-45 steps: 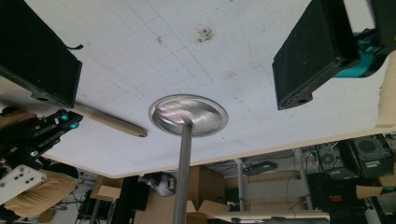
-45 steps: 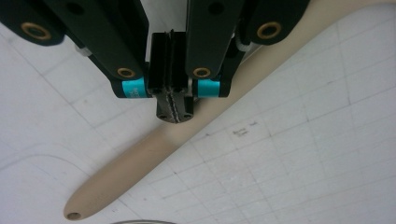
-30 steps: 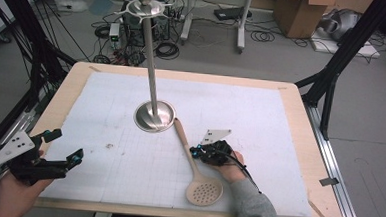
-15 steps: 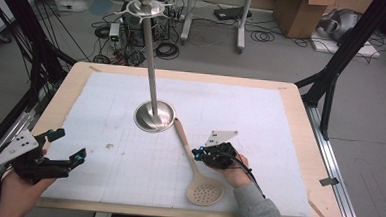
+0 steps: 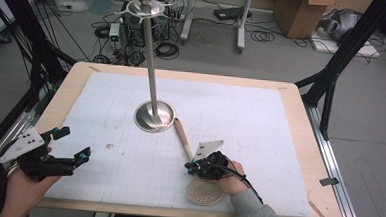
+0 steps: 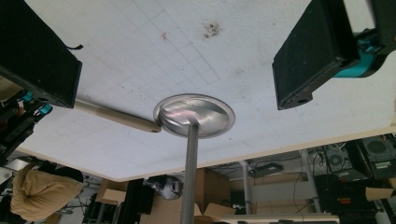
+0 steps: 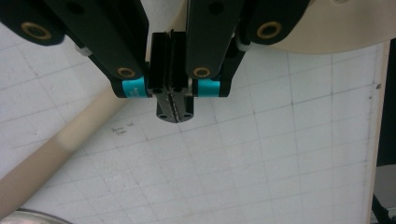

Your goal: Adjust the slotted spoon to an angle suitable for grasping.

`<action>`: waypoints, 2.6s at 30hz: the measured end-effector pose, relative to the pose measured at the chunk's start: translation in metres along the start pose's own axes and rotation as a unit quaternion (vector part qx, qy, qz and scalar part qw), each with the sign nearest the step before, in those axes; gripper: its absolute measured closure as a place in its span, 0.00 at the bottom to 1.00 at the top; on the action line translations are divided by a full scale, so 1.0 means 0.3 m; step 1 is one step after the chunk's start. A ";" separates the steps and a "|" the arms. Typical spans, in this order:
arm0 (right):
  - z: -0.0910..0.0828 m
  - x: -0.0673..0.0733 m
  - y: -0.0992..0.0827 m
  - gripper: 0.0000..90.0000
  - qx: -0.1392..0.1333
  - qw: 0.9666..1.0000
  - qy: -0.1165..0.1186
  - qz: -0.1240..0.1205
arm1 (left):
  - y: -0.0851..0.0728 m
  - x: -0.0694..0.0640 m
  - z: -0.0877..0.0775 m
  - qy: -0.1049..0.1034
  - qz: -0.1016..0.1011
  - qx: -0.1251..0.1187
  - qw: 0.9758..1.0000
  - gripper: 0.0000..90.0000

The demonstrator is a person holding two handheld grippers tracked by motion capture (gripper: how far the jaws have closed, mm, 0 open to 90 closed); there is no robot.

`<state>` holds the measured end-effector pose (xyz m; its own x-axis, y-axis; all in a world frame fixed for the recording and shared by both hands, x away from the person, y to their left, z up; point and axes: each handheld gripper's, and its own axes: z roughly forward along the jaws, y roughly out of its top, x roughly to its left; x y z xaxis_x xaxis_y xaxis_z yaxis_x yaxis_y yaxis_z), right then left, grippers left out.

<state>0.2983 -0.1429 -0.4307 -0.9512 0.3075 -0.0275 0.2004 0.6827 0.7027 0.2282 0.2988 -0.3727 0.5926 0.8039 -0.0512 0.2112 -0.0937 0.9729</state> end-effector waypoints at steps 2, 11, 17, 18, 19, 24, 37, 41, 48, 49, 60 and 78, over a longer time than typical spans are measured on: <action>0.004 0.002 -0.002 1.00 0.010 1.000 0.002 -0.001 | 0.001 -0.001 0.000 0.000 -0.001 -0.002 1.000 0.02; -0.003 0.008 -0.013 1.00 0.022 1.000 0.009 -0.017 | 0.001 -0.003 0.005 -0.002 -0.001 -0.001 1.000 0.02; -0.036 -0.008 -0.042 1.00 0.027 0.999 0.010 -0.017 | 0.003 0.000 0.004 -0.002 -0.002 -0.002 1.000 0.02; -0.044 -0.011 -0.049 1.00 0.028 0.999 0.010 -0.017 | 0.003 0.000 0.005 -0.003 -0.001 -0.001 1.000 0.02; -0.050 -0.014 -0.057 1.00 0.027 0.999 0.009 -0.017 | 0.003 -0.001 0.006 -0.002 -0.001 -0.002 1.000 0.02; -0.087 -0.033 -0.095 1.00 0.026 1.000 0.008 -0.011 | 0.003 -0.005 0.009 -0.003 -0.001 0.000 1.000 0.02; -0.144 -0.060 -0.140 1.00 0.003 1.000 -0.004 0.012 | 0.003 -0.004 0.014 -0.004 0.000 0.001 1.000 0.02; -0.189 -0.103 -0.146 1.00 -0.052 0.997 -0.036 0.048 | 0.001 -0.004 0.016 -0.003 0.000 0.003 1.000 0.02; -0.178 -0.167 -0.183 1.00 -0.031 0.994 -0.060 0.088 | -0.002 -0.004 0.012 -0.001 0.001 0.004 1.000 0.02; -0.172 -0.172 -0.183 1.00 -0.030 0.994 -0.061 0.090 | -0.002 -0.004 0.010 0.000 0.000 0.003 1.000 0.02; -0.123 -0.218 -0.200 1.00 -0.037 0.992 -0.049 0.111 | -0.009 0.003 -0.010 0.006 -0.002 0.005 1.000 0.02; -0.049 -0.199 -0.142 1.00 -0.048 0.997 0.006 0.053 | -0.020 0.002 -0.015 0.009 -0.002 0.012 1.000 0.02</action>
<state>0.3431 -0.2001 -0.4485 -0.9288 0.3660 0.0580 0.2765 0.5804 0.7660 0.2238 0.3026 -0.3774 0.5769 0.8152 -0.0508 0.2327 -0.1045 0.9669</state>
